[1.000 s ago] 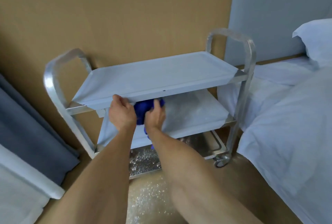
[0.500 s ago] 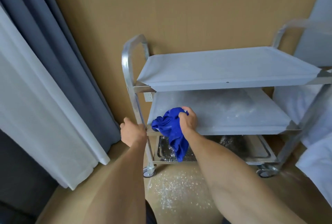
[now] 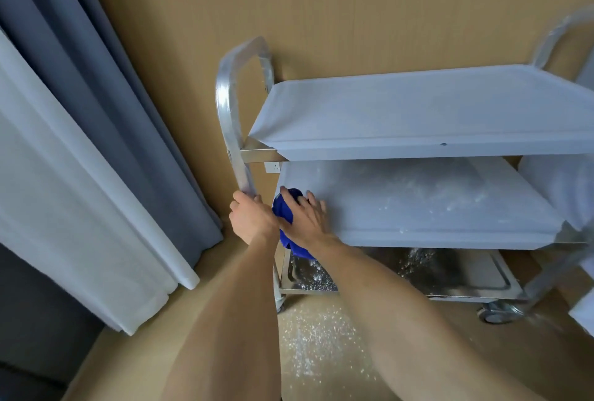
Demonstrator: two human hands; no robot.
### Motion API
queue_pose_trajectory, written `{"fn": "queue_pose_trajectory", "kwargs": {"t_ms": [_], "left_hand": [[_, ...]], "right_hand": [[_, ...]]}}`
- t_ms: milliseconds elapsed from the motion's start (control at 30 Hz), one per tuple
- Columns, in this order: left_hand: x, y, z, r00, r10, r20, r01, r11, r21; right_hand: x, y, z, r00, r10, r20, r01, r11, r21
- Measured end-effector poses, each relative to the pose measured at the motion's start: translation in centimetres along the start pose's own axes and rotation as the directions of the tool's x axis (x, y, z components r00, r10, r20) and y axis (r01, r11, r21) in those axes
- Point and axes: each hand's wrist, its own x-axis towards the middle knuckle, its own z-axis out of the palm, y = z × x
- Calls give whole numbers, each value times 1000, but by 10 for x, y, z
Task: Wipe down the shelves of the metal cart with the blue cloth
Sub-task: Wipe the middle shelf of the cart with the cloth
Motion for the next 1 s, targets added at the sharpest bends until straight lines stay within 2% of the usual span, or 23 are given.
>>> {"fn": "queue_pose_trajectory", "kwargs": {"t_ms": [67,133,300,467,567,733,767,833,900,933,1000], "left_hand": [[-2,0,10,999,-14,-46,15,999,30],[-4,3,16,996,-46,-76,49,998,34],[-10,9,21,989,-86,-116,90,996,29],[-10,9,24,986,-110,-125,114,993,25],[-13,11,24,983,-125,-135,123,992,-17],[-39,7,25,955,-221,-199,204,974,-101],[-48,3,29,968,-196,-157,191,980,-51],[-66,-1,42,1000,5,26,-9,988,156],[-79,7,55,943,147,297,-246,912,329],[-83,15,61,902,144,407,-313,868,385],[-87,28,72,845,61,531,-349,815,462]], "right_hand": [[3,-4,25,997,72,-6,-72,997,-2],[0,-11,46,993,88,-75,-93,993,-74],[-6,-7,52,979,107,-173,-130,983,-128],[-29,60,21,929,202,-312,-258,954,-153],[-52,132,-14,868,331,-370,-413,895,-170],[-90,236,-62,666,539,-516,-678,725,-120],[-93,245,-67,639,561,-527,-703,703,-104],[-93,248,-69,605,591,-533,-735,673,-88],[-87,234,-65,579,618,-533,-758,648,-73],[-82,222,-62,587,619,-523,-752,655,-69],[-71,193,-52,687,550,-475,-663,742,-99]]}}
